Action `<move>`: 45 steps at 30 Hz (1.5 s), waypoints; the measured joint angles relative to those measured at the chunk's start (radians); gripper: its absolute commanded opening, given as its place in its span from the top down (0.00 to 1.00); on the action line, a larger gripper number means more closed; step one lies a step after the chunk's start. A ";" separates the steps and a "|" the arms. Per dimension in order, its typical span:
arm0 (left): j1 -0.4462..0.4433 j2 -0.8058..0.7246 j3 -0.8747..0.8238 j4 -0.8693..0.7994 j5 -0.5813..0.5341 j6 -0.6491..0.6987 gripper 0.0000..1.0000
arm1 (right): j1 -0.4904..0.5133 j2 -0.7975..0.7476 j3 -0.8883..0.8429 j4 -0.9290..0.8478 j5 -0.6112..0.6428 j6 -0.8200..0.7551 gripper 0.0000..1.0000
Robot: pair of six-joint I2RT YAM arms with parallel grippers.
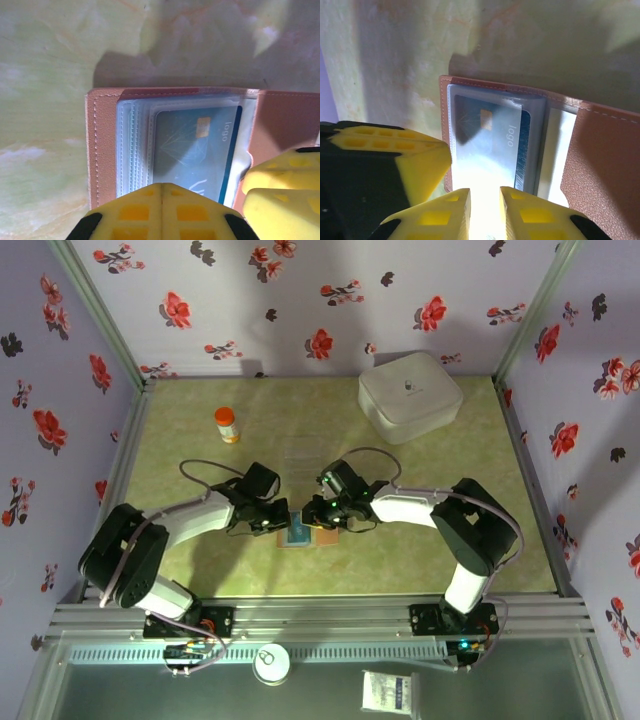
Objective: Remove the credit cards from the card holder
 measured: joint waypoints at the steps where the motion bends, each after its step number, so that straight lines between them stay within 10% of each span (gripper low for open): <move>1: 0.000 0.005 0.000 0.000 0.004 0.002 1.00 | -0.004 0.000 -0.006 0.011 -0.003 0.008 0.79; 45: 0.008 0.014 0.000 0.006 0.013 0.002 1.00 | -0.023 0.000 -0.008 -0.049 0.024 -0.019 0.78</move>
